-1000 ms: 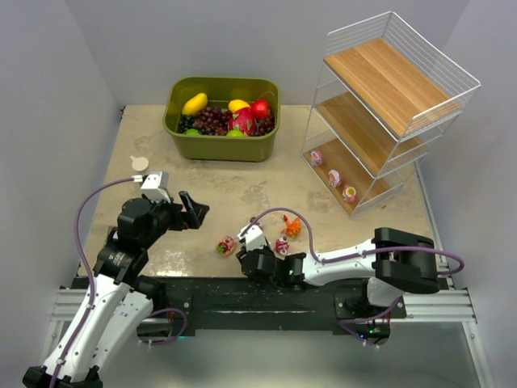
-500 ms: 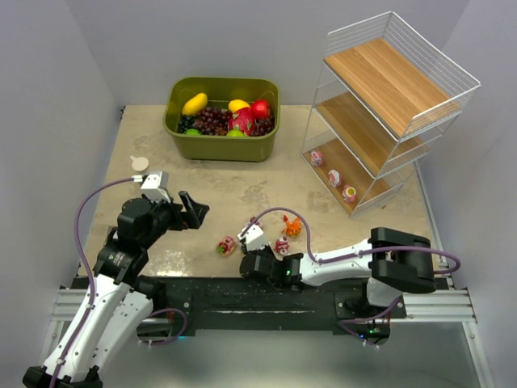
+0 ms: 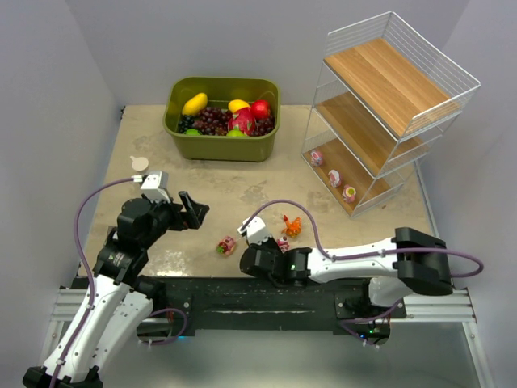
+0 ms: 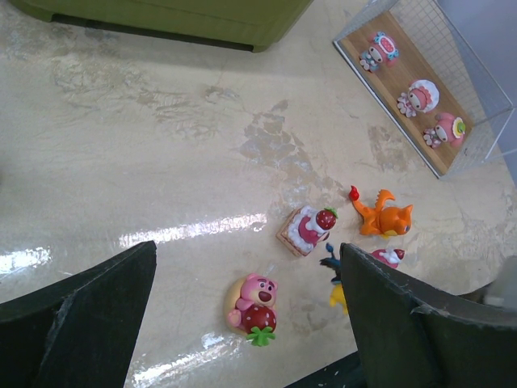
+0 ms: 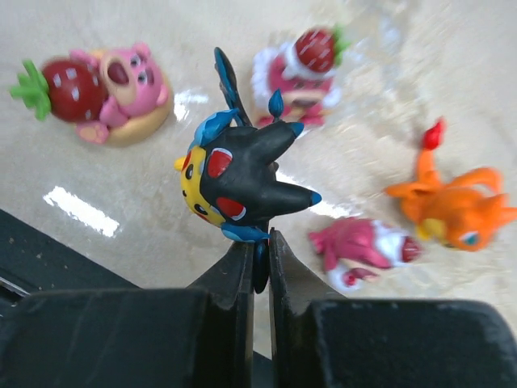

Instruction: Place and organize the plastic toys onto the shelf

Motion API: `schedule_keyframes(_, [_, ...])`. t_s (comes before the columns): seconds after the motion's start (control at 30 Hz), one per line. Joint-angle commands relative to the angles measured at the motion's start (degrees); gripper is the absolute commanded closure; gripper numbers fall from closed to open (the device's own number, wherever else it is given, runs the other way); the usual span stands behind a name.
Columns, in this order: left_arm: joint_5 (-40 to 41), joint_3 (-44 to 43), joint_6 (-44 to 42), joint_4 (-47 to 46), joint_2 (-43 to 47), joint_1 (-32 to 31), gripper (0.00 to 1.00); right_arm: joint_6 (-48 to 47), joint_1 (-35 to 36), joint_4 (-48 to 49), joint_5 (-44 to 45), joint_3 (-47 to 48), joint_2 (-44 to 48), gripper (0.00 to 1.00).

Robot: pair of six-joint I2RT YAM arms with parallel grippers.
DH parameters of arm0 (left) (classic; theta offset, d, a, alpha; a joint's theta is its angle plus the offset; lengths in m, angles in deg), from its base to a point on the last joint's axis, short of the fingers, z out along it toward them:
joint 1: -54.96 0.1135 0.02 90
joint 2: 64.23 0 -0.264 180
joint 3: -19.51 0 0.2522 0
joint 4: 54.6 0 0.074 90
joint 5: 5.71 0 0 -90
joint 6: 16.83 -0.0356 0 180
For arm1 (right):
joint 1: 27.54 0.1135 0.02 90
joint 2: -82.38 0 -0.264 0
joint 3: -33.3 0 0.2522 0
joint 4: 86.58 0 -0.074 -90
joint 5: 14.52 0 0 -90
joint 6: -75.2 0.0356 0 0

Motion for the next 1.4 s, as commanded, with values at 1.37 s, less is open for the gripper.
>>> schedule_keyframes(1.37, [-0.6,0.0,0.0,-2.0,0.6,0.1,0.01,-64.2,-59.3,-28.5,-29.6,90.6,-14.4,1.00])
